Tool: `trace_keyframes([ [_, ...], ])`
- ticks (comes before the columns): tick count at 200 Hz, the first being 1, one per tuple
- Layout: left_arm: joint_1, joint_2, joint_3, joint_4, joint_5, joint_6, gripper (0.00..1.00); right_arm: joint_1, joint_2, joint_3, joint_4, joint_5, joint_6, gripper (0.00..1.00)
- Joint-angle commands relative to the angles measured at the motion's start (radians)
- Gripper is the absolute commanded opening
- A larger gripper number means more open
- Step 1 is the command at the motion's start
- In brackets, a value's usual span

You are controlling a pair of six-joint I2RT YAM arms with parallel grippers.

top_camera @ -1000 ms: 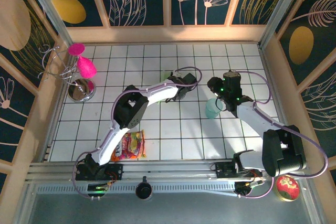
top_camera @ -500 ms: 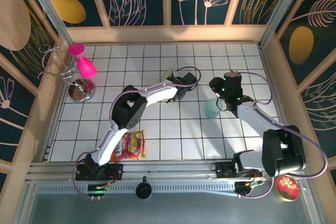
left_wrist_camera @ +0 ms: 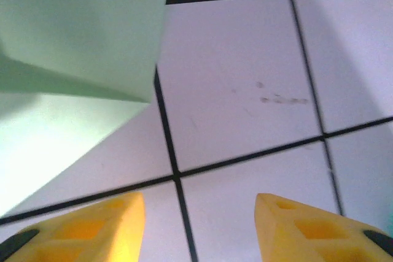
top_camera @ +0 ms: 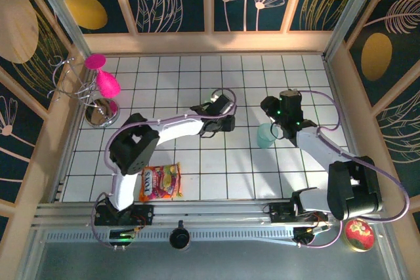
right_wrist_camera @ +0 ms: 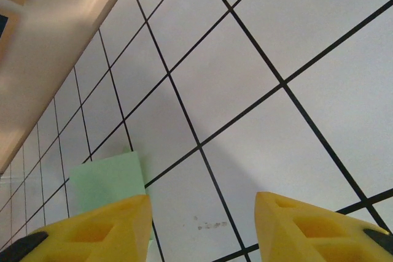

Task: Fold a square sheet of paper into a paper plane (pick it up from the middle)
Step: Turn over the paper at the center of the table, then fold the wing for the fifth time at the center of the table.

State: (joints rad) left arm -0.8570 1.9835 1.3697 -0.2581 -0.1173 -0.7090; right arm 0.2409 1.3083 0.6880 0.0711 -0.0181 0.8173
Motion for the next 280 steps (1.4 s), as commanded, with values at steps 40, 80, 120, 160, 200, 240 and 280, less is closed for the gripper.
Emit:
trace_keyframes([
  [40, 0.112, -0.114, -0.167, 0.205, 0.157, -0.064, 0.57, 0.045, 0.082, 0.049, 0.051, -0.052, -0.012, 0.54],
  [80, 0.185, -0.062, -0.131, 0.223, 0.186, -0.031, 0.57, 0.096, 0.14, 0.085, 0.058, -0.054, -0.008, 0.56],
  [120, 0.217, -0.013, -0.076, 0.184, 0.138, 0.0, 0.58, 0.114, 0.177, 0.104, 0.062, -0.066, -0.004, 0.56],
  [160, 0.235, 0.038, -0.056, 0.176, 0.142, 0.003, 0.55, 0.12, 0.196, 0.145, 0.046, -0.075, -0.051, 0.55],
  [200, 0.244, 0.075, -0.068, 0.175, 0.142, -0.014, 0.54, 0.123, 0.226, 0.194, 0.02, -0.102, -0.092, 0.55],
  [240, 0.26, 0.065, -0.14, 0.218, 0.186, -0.061, 0.51, 0.148, 0.294, 0.248, 0.0, -0.177, -0.105, 0.55],
  [280, 0.305, 0.028, -0.27, 0.361, 0.328, -0.161, 0.48, 0.196, 0.368, 0.277, 0.042, -0.281, -0.025, 0.54],
])
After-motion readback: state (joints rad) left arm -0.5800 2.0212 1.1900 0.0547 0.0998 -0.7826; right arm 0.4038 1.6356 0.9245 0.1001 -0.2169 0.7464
